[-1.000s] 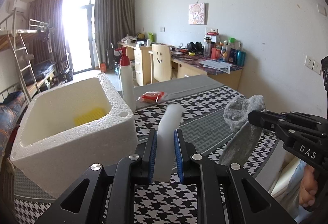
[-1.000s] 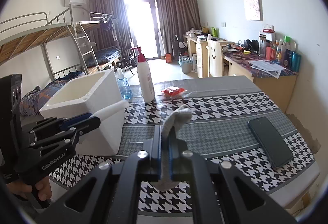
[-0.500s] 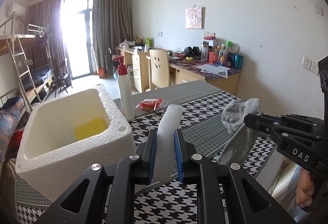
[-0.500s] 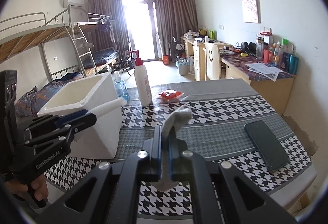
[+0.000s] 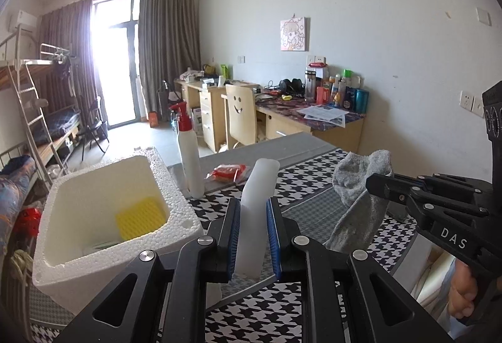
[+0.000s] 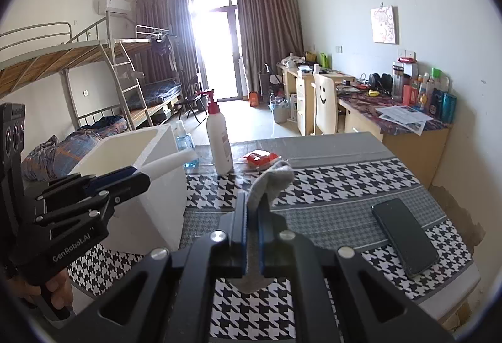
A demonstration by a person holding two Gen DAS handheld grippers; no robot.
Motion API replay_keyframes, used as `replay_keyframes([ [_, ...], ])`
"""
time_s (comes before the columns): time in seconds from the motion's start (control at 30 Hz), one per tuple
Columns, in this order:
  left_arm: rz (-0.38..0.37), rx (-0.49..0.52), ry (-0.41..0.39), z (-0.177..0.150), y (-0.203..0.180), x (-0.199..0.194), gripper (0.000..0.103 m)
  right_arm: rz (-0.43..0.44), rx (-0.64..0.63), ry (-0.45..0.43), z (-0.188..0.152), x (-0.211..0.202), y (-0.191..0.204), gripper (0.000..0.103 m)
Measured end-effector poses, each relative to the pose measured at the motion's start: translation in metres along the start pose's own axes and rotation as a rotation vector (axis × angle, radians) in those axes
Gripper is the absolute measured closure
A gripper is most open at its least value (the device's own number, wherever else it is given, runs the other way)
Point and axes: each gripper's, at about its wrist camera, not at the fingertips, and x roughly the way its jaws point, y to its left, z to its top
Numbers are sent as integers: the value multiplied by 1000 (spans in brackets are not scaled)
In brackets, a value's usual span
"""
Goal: Organize soft objects
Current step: 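Carry the foam tube and grey sock with both tools toward the white foam box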
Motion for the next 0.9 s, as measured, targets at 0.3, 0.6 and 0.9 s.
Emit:
replay_keyframes([
  [0.3,18,-11,-29,6,4,-4,85,-4,3,-12,6,-1,-1,95],
  [0.6,14,-8,-50,11,1,-7,85,-5,1,-41,13,-5,-1,95],
  [0.9,24,-16,-72,19,6,-11,85,-3,-14,-71,21,-8,2,95],
])
